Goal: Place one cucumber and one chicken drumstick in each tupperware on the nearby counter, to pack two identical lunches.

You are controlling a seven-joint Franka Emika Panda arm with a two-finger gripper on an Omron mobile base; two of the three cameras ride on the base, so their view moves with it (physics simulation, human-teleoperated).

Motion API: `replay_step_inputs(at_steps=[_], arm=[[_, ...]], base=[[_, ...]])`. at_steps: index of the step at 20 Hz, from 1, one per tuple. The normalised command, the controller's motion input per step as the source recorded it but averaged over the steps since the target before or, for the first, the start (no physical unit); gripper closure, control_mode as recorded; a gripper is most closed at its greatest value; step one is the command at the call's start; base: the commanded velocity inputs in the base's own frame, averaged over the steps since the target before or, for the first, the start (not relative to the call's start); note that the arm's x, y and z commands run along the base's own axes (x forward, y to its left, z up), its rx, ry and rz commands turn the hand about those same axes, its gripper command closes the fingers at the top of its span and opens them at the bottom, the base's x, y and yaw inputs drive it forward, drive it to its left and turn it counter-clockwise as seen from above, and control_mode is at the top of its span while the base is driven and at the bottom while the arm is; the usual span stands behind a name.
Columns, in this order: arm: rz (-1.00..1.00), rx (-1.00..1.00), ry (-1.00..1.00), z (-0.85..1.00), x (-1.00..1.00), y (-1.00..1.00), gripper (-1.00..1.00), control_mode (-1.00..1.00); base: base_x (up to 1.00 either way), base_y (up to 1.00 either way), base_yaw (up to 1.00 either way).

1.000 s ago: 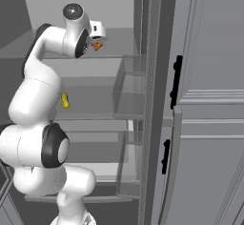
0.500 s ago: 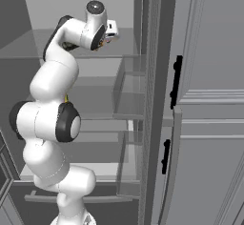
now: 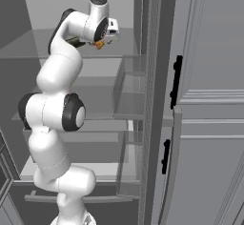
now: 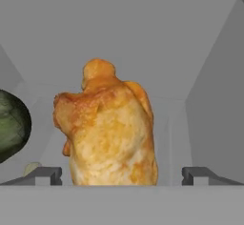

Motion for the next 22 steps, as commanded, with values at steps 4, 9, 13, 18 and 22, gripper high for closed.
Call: replay_step_inputs(at_steps=[4, 9, 13, 18, 22], arm=[[0.0, 0.0, 0.0, -0.44, -0.08, 0.0, -1.0, -1.0], [0.0, 0.0, 0.0, -0.17, -0.06, 0.0, -1.0, -1.0], [0.0, 0.0, 0.0, 0.0, -0.03, 0.0, 1.0, -1.0], [0.0, 0.0, 0.0, 0.0, -0.02, 0.0, 1.0, -1.0], [0.0, 0.03, -0.07, 0.0, -0.6, -0.08, 1.0, -1.0]], base=[[0.0, 0.0, 0.0], [0.0, 0.0, 0.0], [0.0, 0.0, 0.0], [0.0, 0.0, 0.0], [0.0, 0.0, 0.0]])
